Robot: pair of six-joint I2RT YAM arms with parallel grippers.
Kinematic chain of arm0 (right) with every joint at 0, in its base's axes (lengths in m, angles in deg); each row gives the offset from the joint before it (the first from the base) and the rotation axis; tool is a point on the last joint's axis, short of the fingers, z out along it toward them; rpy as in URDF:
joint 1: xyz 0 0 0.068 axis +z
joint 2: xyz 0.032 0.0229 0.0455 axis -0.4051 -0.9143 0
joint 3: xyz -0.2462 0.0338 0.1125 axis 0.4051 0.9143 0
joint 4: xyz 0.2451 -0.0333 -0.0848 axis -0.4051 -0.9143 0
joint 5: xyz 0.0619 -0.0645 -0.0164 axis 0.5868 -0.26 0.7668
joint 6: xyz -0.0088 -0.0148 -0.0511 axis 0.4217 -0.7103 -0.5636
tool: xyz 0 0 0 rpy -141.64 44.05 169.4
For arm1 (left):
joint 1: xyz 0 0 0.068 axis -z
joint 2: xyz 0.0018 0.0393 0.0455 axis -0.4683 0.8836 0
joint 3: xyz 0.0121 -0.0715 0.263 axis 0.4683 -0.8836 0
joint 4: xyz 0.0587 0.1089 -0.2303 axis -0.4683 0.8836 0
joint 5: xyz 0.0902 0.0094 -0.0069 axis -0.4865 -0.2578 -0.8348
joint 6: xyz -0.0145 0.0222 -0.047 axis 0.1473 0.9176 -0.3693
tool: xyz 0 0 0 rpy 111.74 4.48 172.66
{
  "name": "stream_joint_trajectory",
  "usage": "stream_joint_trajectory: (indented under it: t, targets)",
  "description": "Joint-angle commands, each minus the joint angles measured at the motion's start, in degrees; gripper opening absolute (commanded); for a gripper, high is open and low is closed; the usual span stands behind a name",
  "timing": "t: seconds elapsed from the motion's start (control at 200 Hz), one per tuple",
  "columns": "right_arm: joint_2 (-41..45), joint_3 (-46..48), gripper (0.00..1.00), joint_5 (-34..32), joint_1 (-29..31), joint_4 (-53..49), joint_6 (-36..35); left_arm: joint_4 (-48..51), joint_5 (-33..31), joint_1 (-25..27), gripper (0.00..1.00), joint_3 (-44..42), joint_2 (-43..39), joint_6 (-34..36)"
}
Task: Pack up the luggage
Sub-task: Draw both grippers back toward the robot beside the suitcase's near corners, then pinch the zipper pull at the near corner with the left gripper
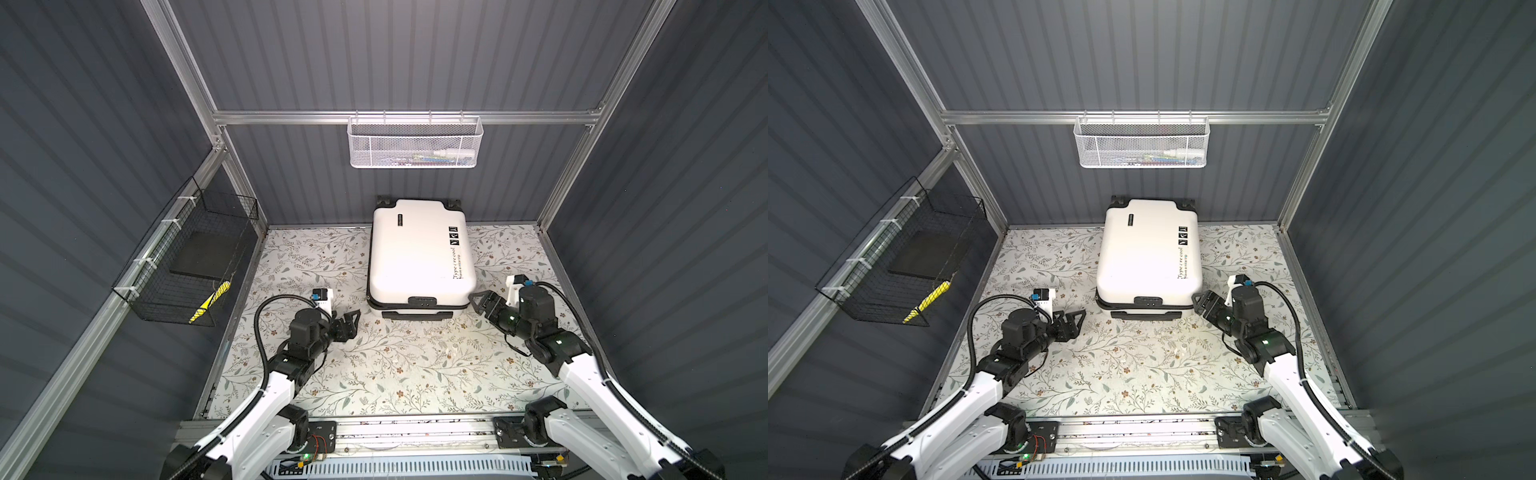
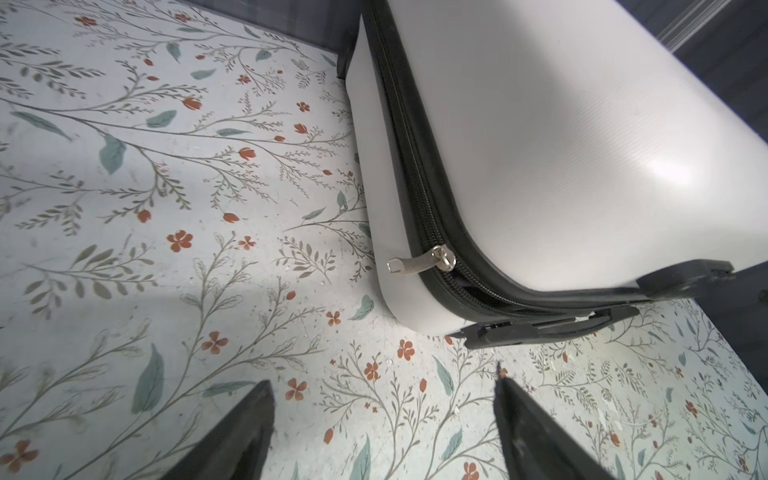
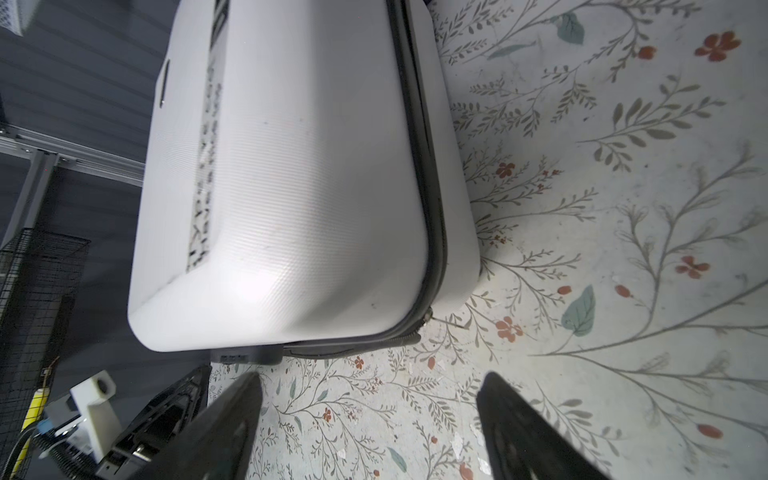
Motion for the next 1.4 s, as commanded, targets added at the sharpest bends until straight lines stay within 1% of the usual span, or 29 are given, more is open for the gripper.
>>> stream_joint_trajectory:
  t: [0.0, 0.185, 0.24, 0.255, 0.315, 0.355, 0.5, 0.565, 0.72, 0.815, 0.875, 0.885, 0.905, 1.141, 1.396]
  targets:
    - [2.44, -2.87, 0.84, 0.89, -1.76, -4.77, -2.19, -7.76, 3.68, 0.27, 0.86, 0.91, 4.75, 7.83]
    - [3.24, -6.13, 0.84, 3.30, -3.85, -8.09, -4.56, -9.52, 7.63, 0.06, 0.87, 4.00, 11.02, 17.46]
    - [3.15, -6.60, 0.84, 3.89, -4.27, -8.43, -5.00, -10.52, 11.26, -1.24, 0.87, 4.86, 12.51, 19.08]
    - [3.15, -6.71, 0.84, 3.96, -4.36, -8.53, -5.10, -10.80, 13.27, -1.50, 0.87, 5.06, 12.96, 19.36]
    - [3.15, -7.07, 0.84, 4.28, -4.68, -8.73, -5.45, -10.98, 15.64, -2.91, 0.87, 6.09, 14.51, 20.51]
    - [3.15, -7.25, 0.85, 4.57, -4.97, -8.82, -5.61, -10.47, 18.37, -4.38, 0.87, 7.35, 15.57, 21.16]
    - [2.72, -8.07, 0.85, 5.66, -6.28, -8.83, -6.13, -7.66, 26.72, -9.56, 0.86, 10.83, 19.36, 24.48]
    - [2.37, -8.68, 0.85, 6.28, -6.87, -8.83, -6.41, -5.70, 29.97, -11.11, 0.86, 12.47, 21.03, 26.74]
    - [1.23, -10.25, 0.85, 7.26, -8.06, -8.83, -7.07, 1.20, 37.79, -11.64, 0.83, 17.64, 26.40, 32.82]
    - [0.31, -11.14, 0.85, 7.32, -8.84, -8.73, -7.58, 4.50, 41.43, -11.85, 0.82, 20.13, 29.28, 35.45]
    - [-0.47, -11.66, 0.85, 7.27, -9.34, -8.50, -7.79, 4.68, 42.71, -11.94, 0.82, 21.17, 30.60, 35.93]
    - [-0.57, -11.71, 0.85, 8.91, -9.38, -8.44, -7.85, 4.80, 42.84, -12.01, 0.82, 21.36, 30.83, 36.08]
    - [-0.86, -11.88, 0.85, 9.54, -9.52, -8.31, -7.94, 4.86, 43.14, -12.11, 0.82, 21.65, 31.21, 36.25]
    - [-3.39, -12.70, 0.85, 10.64, -10.46, -6.72, -7.93, 8.93, 47.44, -12.56, 0.80, 26.17, 35.73, 39.34]
    - [-3.98, -11.99, 0.85, 11.37, -10.89, -5.42, -7.08, 11.95, 46.68, -12.56, 0.80, 29.00, 38.19, 41.52]
